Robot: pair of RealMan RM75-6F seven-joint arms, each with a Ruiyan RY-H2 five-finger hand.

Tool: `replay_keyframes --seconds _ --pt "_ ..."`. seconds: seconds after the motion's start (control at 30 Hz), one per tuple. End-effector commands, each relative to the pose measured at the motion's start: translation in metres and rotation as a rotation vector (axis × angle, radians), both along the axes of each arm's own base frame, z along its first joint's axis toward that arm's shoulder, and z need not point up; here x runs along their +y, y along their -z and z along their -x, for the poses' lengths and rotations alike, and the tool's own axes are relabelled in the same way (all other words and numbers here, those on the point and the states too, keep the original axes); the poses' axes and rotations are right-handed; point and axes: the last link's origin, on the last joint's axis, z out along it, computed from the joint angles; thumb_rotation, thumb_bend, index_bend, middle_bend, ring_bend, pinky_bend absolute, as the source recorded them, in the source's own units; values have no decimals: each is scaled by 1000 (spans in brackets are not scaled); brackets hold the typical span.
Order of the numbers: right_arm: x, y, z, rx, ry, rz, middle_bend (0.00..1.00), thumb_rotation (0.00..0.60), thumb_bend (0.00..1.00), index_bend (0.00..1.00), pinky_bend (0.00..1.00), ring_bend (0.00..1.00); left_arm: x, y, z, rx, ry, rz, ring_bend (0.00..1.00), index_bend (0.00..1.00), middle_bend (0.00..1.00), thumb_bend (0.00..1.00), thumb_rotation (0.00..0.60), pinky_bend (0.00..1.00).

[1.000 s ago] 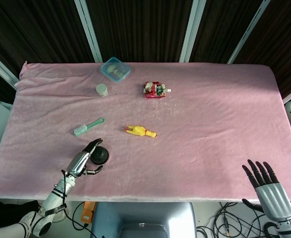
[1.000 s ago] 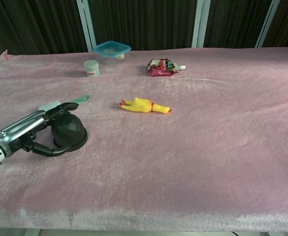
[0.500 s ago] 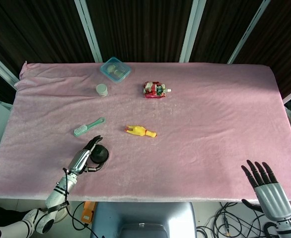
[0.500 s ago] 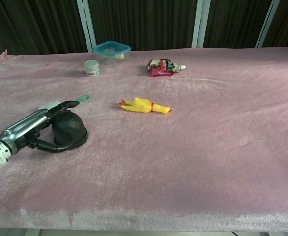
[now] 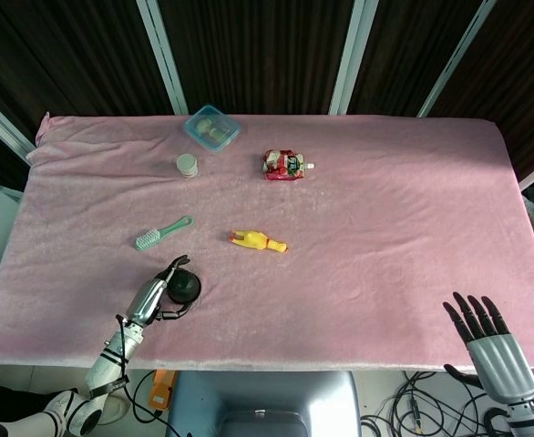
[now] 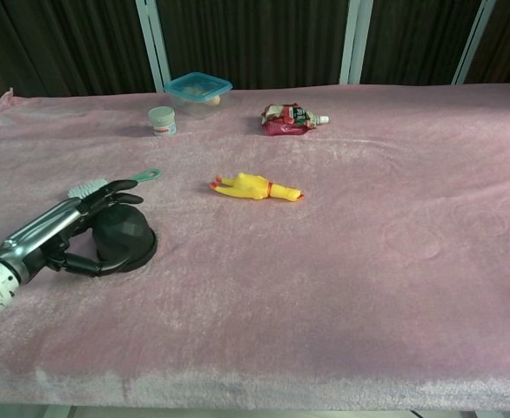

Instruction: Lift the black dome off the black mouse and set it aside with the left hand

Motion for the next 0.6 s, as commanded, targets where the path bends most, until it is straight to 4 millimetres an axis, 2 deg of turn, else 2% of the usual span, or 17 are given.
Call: replay_keyframes --seconds 0.03,0.27,0.6 --pt "0 0 0 2 2 -2 0 600 105 0 159 0 -3 3 1 -4 3 1 275 44 174 328 600 437" --pt "-1 -1 -1 -2 2 2 0 600 106 0 159 0 -2 2 1 1 25 -45 320 73 217 332 600 465" --pt "0 -1 0 -9 -5 21 0 600 106 0 160 0 -3 -21 -1 13 97 -113 394 176 269 333 600 554"
